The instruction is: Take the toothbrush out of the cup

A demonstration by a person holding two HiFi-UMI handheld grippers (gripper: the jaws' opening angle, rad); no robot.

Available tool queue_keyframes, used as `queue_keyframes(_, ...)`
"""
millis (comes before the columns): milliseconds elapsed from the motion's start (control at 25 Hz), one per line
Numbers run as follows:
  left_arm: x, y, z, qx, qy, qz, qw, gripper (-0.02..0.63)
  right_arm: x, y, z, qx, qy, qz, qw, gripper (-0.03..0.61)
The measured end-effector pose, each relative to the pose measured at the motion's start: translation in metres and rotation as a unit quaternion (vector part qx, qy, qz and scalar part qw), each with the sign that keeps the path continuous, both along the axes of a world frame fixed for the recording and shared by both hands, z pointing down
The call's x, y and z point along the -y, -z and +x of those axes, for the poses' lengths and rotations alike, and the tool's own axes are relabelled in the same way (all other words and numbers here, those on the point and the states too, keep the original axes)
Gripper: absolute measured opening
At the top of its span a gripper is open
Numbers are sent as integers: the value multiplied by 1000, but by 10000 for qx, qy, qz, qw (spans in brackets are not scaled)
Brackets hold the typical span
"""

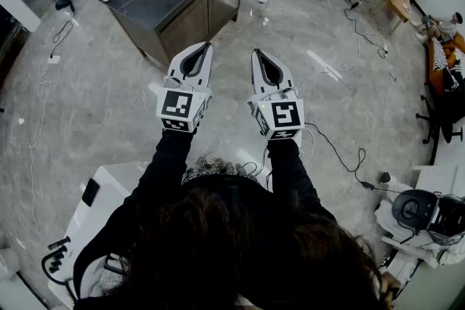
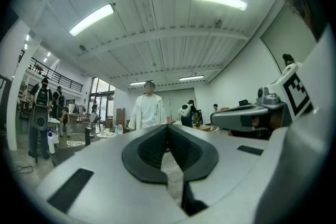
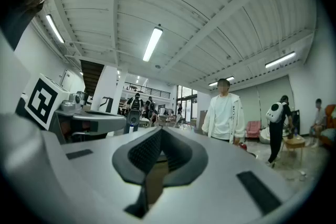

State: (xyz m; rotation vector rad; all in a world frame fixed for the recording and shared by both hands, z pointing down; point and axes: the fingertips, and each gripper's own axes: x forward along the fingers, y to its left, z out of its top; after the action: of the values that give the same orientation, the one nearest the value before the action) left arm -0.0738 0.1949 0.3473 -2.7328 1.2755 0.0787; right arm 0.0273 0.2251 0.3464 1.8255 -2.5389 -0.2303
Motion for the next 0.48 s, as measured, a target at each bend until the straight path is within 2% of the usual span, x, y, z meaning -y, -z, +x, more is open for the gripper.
queue_keyframes(480,11,-4,-2,-3,-73,-45,10000,8,10,-4,-5,7,36,-95,9999,2)
